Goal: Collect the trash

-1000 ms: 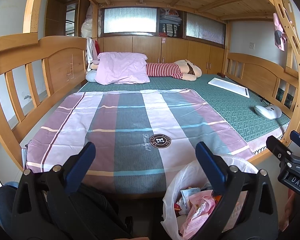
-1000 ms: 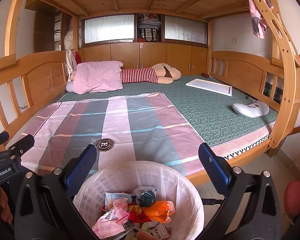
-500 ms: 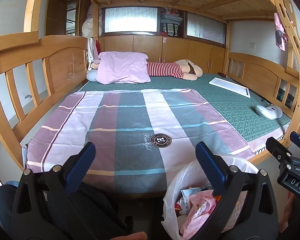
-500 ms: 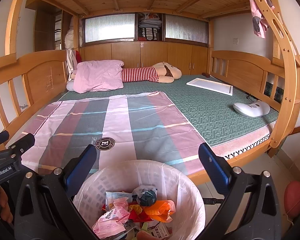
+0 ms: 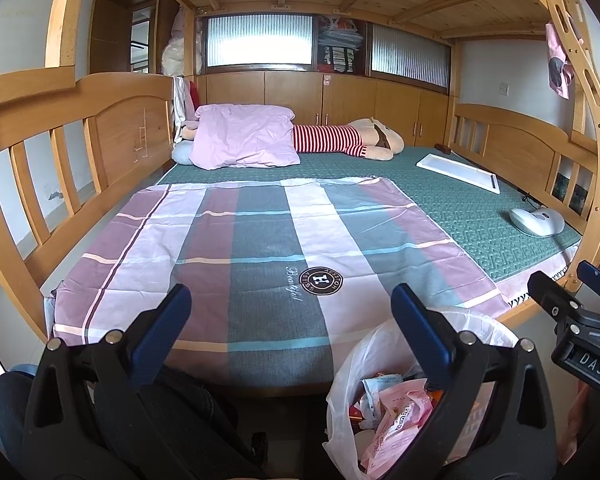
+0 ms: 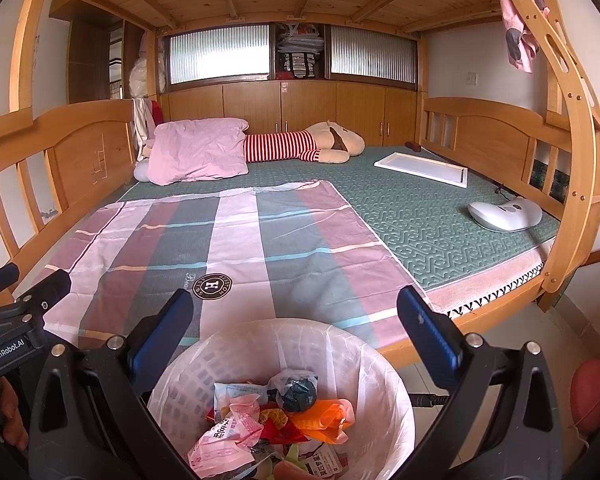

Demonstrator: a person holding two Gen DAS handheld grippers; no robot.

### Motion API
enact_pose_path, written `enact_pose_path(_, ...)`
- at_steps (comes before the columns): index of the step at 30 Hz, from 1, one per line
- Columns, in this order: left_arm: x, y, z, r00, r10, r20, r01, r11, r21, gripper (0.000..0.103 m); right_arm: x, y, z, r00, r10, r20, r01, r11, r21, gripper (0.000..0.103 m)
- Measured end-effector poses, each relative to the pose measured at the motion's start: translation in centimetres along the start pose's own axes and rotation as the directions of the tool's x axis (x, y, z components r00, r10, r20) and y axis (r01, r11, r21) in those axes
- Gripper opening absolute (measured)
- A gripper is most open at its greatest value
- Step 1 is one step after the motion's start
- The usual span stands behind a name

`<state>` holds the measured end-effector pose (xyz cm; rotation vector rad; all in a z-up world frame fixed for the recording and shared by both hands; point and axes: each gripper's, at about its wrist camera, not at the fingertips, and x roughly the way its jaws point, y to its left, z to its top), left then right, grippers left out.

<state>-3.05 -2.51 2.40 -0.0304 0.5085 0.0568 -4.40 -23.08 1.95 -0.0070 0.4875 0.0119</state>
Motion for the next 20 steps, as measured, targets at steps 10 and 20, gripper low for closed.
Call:
enact_pose_path(10,0.28,0.06,-0.15,1.0,0.001,-0.008,-0.001,1.0,-0.003,0.099,0.15,0.01,0.05,1.0,0.001,-0.005,-0.001,1.0,0.004,0.1)
enact_pose_path(20,0.36,0.29,-0.09,1.0,0.01,-0.014,-0.01,1.0,-0.009,0.099,0.15,0.08,0.03,1.0,0.002,-0.006,-0.002,1.0,0.008,0.1)
